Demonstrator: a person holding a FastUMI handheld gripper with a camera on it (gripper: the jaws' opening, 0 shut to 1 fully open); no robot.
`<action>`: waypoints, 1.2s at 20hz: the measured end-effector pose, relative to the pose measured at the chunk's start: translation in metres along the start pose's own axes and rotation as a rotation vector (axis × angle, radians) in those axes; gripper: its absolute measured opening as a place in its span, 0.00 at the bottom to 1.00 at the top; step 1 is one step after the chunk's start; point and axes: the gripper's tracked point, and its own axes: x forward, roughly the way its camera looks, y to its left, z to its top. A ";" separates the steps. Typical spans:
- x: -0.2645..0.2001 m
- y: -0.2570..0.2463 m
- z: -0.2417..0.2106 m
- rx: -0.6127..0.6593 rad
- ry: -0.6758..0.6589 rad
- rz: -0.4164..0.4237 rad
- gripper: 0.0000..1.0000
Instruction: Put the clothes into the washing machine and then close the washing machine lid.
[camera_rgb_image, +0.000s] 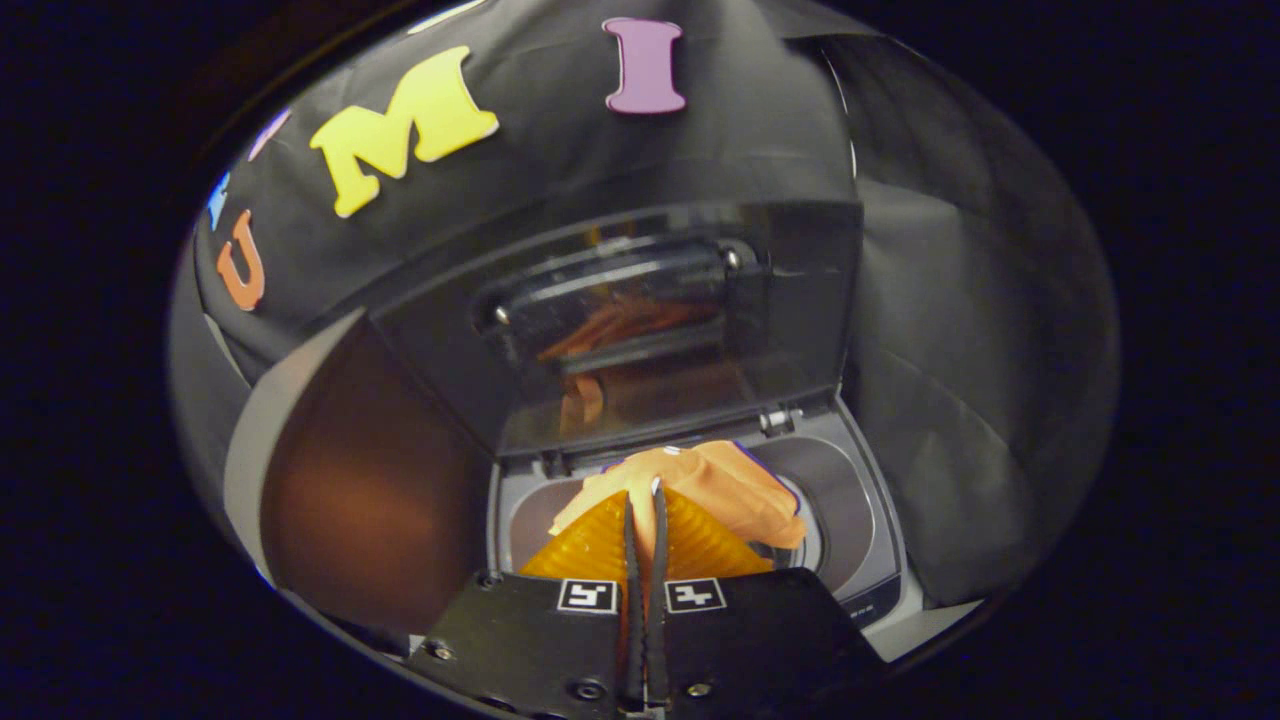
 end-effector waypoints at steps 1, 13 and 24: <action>0.010 -0.005 -0.010 -0.004 0.028 -0.017 0.05; 0.053 -0.015 -0.044 -0.022 0.203 -0.033 0.31; 0.012 -0.010 -0.024 -0.067 0.086 -0.046 0.93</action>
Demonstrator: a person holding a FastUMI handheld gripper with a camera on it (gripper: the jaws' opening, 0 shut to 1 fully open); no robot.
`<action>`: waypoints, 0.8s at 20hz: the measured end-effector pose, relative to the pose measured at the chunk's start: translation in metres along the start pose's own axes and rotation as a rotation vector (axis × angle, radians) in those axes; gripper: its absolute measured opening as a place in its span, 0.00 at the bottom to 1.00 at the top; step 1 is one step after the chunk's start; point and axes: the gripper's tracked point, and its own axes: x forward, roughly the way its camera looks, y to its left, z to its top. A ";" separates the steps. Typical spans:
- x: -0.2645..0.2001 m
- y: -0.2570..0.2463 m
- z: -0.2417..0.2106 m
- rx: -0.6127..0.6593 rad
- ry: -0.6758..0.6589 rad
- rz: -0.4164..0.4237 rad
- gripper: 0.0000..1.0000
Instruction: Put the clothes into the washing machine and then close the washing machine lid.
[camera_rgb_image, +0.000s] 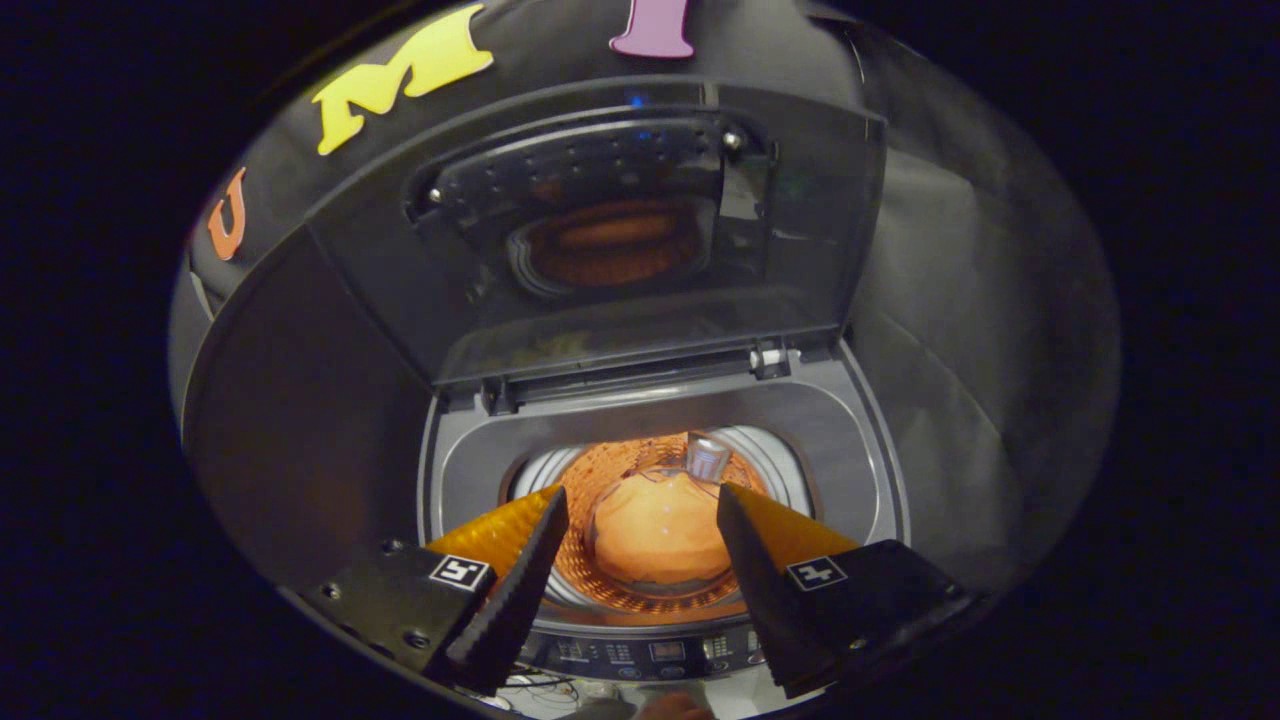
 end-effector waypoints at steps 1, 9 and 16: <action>-0.008 0.002 0.002 -0.009 -0.021 0.002 0.93; -0.118 0.029 0.011 -0.049 -0.225 0.044 0.93; -0.232 0.072 -0.026 -0.031 -0.392 0.138 0.93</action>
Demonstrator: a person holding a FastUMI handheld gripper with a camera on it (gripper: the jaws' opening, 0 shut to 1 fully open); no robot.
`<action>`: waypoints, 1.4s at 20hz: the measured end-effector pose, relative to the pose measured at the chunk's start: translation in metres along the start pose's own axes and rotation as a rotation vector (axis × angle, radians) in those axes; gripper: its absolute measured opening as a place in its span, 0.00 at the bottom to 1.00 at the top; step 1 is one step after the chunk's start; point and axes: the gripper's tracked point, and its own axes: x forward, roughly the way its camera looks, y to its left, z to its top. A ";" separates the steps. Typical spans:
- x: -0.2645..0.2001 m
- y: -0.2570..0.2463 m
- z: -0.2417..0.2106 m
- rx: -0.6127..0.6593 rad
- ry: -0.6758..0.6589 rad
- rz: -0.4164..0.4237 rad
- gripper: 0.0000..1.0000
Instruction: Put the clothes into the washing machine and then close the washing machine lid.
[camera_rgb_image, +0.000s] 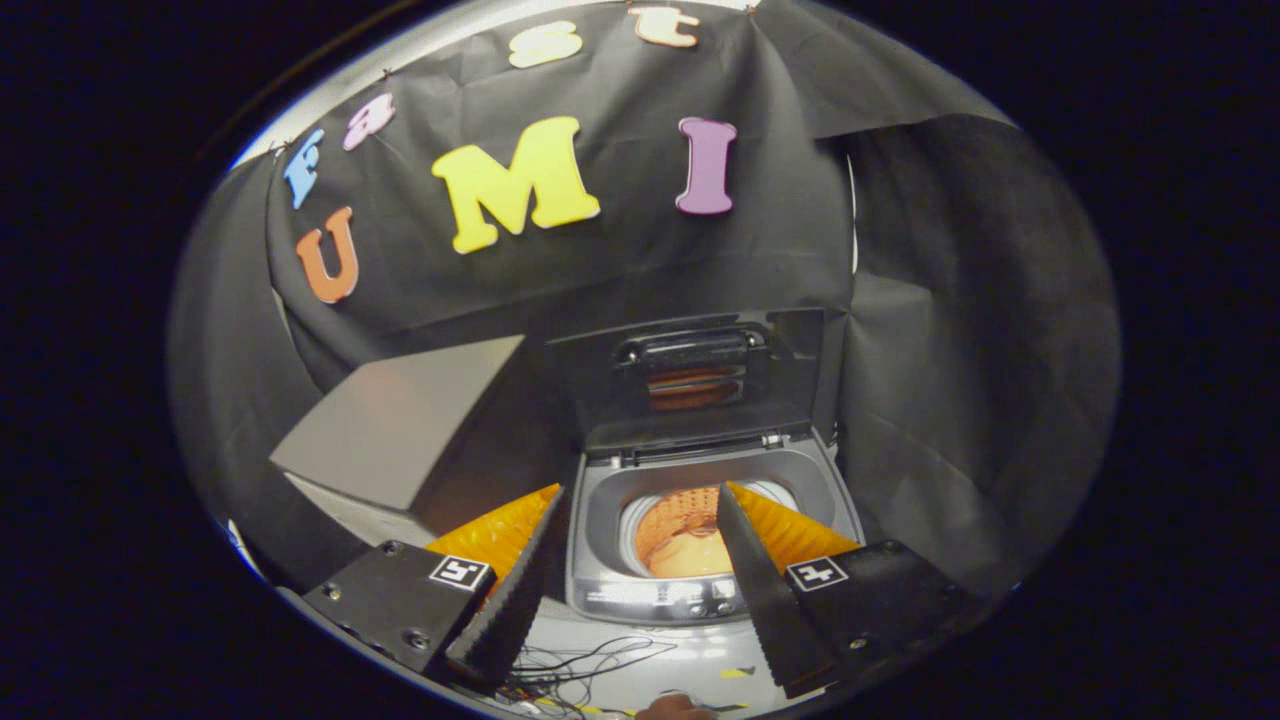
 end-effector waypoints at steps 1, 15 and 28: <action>-0.018 0.006 0.000 0.004 -0.027 0.014 0.93; -0.183 -0.007 -0.027 -0.311 -0.408 0.026 0.94; -0.197 -0.021 -0.047 -0.295 -0.403 0.122 0.98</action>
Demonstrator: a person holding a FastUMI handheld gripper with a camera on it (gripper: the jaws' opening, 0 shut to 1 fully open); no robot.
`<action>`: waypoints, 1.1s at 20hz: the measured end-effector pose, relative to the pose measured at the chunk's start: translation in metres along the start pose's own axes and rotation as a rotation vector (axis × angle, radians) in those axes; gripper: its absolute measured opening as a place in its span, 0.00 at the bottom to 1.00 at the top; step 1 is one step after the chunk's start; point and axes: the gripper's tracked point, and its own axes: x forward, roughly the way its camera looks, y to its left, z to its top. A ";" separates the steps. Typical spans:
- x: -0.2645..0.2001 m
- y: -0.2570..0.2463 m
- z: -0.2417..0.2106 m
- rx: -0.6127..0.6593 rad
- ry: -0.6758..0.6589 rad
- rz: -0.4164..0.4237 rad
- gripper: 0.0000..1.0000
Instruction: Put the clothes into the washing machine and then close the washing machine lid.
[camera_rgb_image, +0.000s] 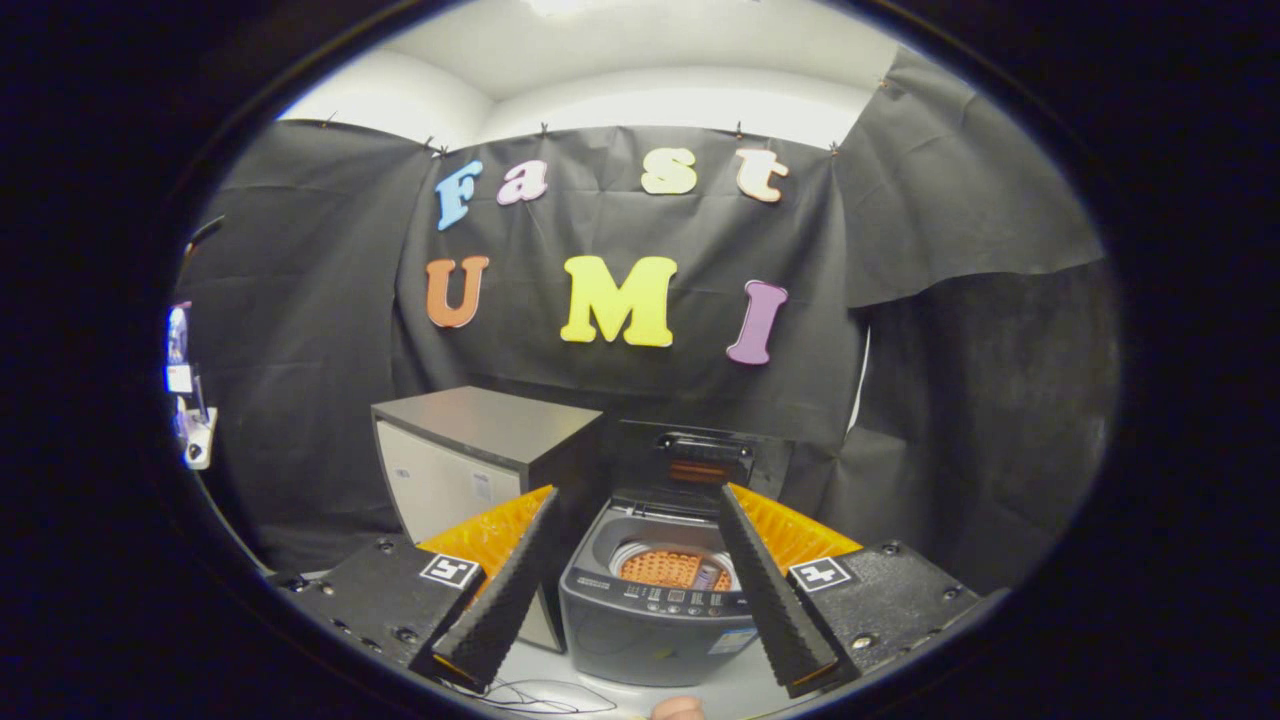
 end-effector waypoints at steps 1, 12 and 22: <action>0.002 0.000 0.000 0.003 -0.002 0.003 0.98; -0.018 -0.006 -0.017 0.022 0.020 -0.004 0.98; 0.001 -0.031 -0.006 0.051 0.003 -0.029 0.98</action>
